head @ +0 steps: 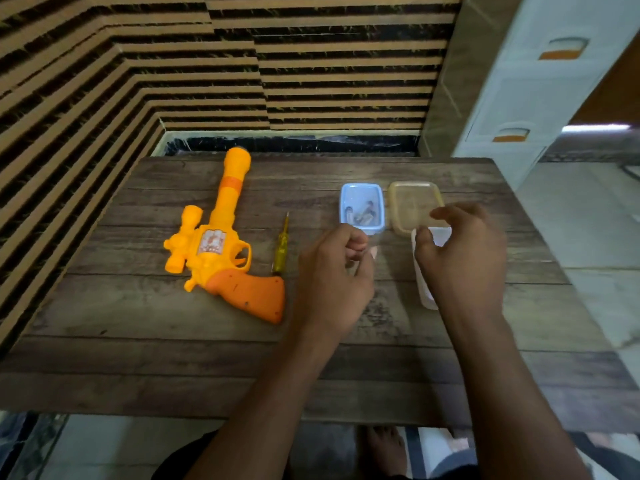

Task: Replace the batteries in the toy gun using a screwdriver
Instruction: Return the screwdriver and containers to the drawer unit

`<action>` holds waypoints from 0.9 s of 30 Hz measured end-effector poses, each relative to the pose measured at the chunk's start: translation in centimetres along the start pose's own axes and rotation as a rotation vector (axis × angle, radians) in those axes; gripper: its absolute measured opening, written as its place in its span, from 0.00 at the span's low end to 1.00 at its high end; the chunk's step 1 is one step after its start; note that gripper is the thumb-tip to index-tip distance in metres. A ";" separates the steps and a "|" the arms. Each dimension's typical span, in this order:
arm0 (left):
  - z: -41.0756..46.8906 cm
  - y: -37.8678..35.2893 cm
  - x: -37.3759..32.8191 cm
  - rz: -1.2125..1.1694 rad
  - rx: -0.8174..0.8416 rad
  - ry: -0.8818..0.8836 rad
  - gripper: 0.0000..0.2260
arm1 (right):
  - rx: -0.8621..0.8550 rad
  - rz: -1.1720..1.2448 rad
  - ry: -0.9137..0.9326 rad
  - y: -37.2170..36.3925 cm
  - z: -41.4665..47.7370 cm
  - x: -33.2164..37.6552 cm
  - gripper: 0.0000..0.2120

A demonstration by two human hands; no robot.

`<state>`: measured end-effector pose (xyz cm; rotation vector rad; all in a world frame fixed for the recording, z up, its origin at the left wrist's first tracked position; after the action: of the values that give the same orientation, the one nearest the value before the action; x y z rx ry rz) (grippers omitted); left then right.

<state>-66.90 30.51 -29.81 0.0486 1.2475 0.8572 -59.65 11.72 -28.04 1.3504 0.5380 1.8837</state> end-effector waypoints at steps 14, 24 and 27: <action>-1.5 -2.2 2.6 0.076 0.180 0.341 0.09 | 0.110 0.045 -0.145 -0.9 0.4 -1.5 0.10; -0.4 1.0 4.5 0.083 0.104 0.312 0.08 | 0.366 -0.212 -0.170 -6.2 0.8 -4.7 0.16; -0.5 1.0 4.7 0.056 0.109 0.320 0.08 | 0.367 -0.237 -0.247 -6.4 0.6 -5.2 0.15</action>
<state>-67.57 33.75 -33.33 0.0347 1.5988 0.8670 -56.07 11.74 -35.55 1.6448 0.9026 1.4475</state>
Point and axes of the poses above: each hand's wrist, its own z-axis towards the middle knuckle, its own y-axis out of the back of the hand, x = y × z, the point moved 10 cm from there along z, towards the middle knuckle, and after that the axes turned 1 degree about -x, right-handed, at the moved point
